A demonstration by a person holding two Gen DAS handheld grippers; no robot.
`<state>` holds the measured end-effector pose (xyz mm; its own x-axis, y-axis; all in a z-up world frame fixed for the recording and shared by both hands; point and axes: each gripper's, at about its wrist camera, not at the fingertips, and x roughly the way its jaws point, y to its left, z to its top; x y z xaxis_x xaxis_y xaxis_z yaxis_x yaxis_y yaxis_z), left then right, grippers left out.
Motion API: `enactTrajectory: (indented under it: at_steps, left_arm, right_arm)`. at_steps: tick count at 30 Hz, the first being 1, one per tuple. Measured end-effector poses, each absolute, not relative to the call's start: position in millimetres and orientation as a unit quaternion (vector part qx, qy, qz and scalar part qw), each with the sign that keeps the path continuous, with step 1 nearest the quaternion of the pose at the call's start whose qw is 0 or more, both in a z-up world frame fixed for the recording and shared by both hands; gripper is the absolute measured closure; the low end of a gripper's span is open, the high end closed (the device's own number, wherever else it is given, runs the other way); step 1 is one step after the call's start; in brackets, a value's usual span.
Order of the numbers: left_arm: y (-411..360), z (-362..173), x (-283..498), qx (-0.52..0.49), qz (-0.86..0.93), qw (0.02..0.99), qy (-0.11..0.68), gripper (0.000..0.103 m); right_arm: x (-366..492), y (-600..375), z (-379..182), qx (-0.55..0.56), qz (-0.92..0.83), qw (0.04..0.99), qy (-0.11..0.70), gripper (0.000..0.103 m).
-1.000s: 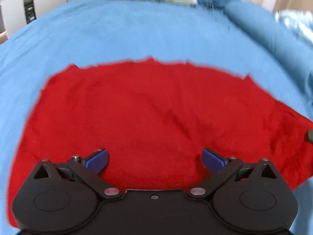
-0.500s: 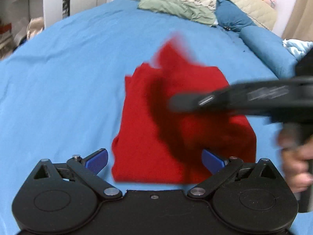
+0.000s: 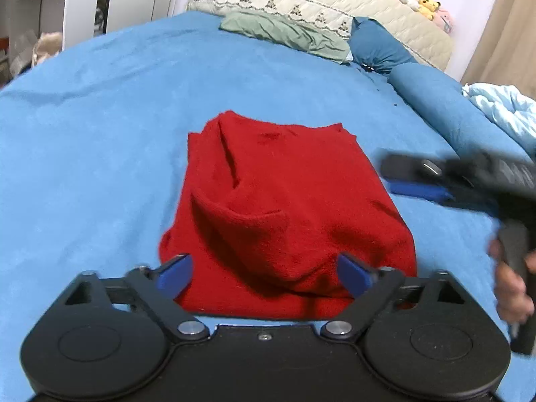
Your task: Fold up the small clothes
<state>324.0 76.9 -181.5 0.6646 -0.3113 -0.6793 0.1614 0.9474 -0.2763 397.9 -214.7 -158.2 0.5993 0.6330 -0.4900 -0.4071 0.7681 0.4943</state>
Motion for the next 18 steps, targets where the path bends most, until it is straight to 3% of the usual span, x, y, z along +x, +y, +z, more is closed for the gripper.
enactTrajectory:
  at_steps: [2,9,10,11,12,13,18]
  left_arm:
    - [77.0,-183.6,327.9,-0.117,-0.136,0.903,0.390,0.027]
    - [76.0,-174.5,336.1,-0.146,-0.121,0.909,0.372,0.031]
    - [76.3,-176.1,340.1,-0.148,-0.116,0.906,0.380,0.043]
    - [76.3,-178.0,344.6,-0.150,-0.115,0.901,0.390,0.064]
    - [75.6,-180.4,349.8,-0.149,-0.113,0.896,0.403,0.075]
    - [75.4,-181.3,353.1,-0.144,-0.109,0.895,0.408,0.094]
    - [87.7,-155.7,352.6,-0.158,-0.118,0.909,0.366,0.098]
  right_arm:
    - [372.1,-231.3,-161.5,0.154,0.254,0.898,0.324,0.012]
    - [301.4,-230.9,-208.5,0.094,0.173,0.922,0.332,0.009]
    - [298.3,-222.9,-213.6,0.083,0.169,0.924,0.333,0.009]
    - [296.3,-214.8,-222.2,0.078,0.164,0.924,0.336,0.009]
    - [297.1,-206.7,-226.2,0.082,0.163,0.923,0.339,0.009]
    - [298.6,-202.7,-230.6,0.094,0.161,0.922,0.339,0.009]
    - [316.8,-161.4,-245.3,0.057,0.123,0.936,0.326,0.009]
